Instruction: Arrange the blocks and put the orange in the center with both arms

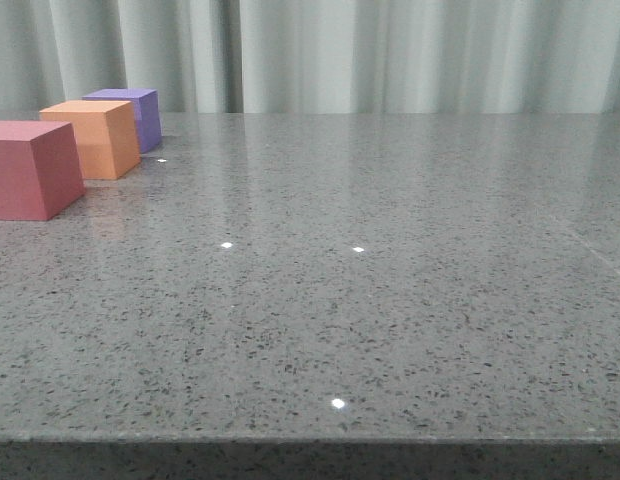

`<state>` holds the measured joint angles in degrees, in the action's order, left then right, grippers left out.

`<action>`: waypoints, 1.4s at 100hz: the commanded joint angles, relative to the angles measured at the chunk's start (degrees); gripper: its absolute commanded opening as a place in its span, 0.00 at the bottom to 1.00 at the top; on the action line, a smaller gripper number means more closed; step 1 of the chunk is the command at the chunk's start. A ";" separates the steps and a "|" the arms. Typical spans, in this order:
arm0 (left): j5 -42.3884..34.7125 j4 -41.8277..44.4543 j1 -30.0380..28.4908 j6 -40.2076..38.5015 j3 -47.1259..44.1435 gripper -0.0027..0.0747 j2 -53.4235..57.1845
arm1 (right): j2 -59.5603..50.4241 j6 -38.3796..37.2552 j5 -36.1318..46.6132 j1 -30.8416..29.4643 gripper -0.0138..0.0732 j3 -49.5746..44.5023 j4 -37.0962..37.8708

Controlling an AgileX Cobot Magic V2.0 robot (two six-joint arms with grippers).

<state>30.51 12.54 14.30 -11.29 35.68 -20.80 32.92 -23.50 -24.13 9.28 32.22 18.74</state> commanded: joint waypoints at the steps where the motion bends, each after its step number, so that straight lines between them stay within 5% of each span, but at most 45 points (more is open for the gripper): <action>1: -5.09 -0.20 -0.11 -0.12 1.34 0.01 -0.44 | -0.12 0.30 4.43 -0.28 0.08 1.53 1.50; 20: -6.04 -0.43 -0.32 -0.12 0.68 0.01 -0.44 | -0.12 0.30 4.43 -0.28 0.08 1.53 1.50; 33: -14.61 -4.39 -2.77 -0.12 -2.86 0.01 -0.41 | -0.12 0.30 4.43 -0.28 0.08 1.53 1.50; 51: -26.02 -5.30 -6.39 -0.12 -12.98 0.01 3.42 | -0.12 0.30 4.43 -0.28 0.08 1.53 1.50; 88: -37.35 -5.44 -8.51 -0.12 -35.98 0.01 19.17 | -0.12 0.30 4.43 -0.28 0.08 1.53 1.50; 140: -36.48 -6.29 -8.51 -0.12 -38.45 0.01 22.91 | -0.06 0.30 4.37 -0.28 0.08 1.53 1.50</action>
<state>-1.29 6.74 5.79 -11.29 -0.31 0.28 32.92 -23.50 -24.04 9.28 32.22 18.74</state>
